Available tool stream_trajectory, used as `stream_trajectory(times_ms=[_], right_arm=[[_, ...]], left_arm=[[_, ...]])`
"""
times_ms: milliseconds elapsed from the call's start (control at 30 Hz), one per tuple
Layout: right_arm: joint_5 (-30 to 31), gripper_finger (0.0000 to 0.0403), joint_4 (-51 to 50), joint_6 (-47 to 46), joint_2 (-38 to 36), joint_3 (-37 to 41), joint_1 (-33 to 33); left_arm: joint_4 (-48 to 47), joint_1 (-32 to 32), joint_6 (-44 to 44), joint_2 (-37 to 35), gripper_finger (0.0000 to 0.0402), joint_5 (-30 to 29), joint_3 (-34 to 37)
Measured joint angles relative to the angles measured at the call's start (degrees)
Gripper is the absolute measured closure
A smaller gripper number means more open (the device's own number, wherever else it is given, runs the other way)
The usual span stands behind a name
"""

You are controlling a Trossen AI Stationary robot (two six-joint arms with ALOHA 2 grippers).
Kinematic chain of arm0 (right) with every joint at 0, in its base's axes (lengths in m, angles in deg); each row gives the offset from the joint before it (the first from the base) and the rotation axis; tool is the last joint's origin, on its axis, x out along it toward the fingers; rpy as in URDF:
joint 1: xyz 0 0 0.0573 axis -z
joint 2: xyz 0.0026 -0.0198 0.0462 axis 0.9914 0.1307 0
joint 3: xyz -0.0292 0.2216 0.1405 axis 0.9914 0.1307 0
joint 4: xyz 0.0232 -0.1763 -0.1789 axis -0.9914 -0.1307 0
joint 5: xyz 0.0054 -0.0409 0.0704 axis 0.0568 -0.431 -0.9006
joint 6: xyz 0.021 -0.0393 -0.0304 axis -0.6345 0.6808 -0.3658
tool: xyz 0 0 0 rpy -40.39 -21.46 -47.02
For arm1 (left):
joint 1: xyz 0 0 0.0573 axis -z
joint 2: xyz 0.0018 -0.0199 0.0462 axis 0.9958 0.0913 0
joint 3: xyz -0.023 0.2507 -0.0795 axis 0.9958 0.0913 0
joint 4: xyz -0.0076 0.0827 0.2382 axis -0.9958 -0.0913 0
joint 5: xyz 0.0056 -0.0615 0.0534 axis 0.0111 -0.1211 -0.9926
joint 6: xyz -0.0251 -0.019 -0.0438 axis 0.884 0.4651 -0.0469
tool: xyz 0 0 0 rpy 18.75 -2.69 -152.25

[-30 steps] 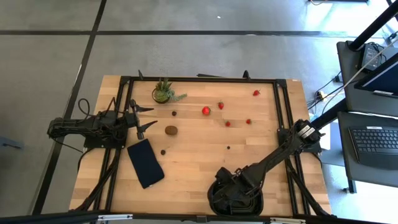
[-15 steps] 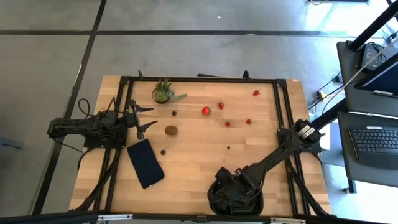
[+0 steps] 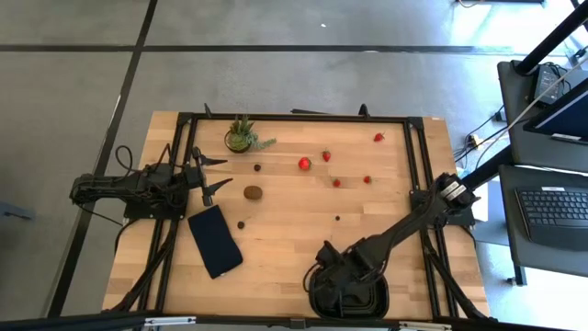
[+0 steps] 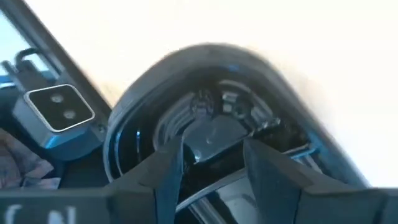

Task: Pick and placing Produce into tupperware
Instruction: Put the blueberry into the black container

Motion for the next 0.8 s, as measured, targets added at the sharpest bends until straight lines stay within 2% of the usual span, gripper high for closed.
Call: stream_trajectory(times_ms=[233, 500, 800], right_arm=[[1.3, 0.0231, -7.6, 2.9, -5.0, 0.0, 2.6], [12.6, 0.0231, -22.2, 8.8, -8.3, 0.0, 6.4], [14.3, 0.0231, -22.7, 9.3, -7.3, 0.7, 15.9]], left_arm=[[0.0, 0.0, 0.0, 0.0, 0.0137, 0.0, 0.0], [0.0, 0.0, 0.0, 0.0, 0.0137, 0.0, 0.0], [0.0, 0.0, 0.0, 0.0, 0.0137, 0.0, 0.0]])
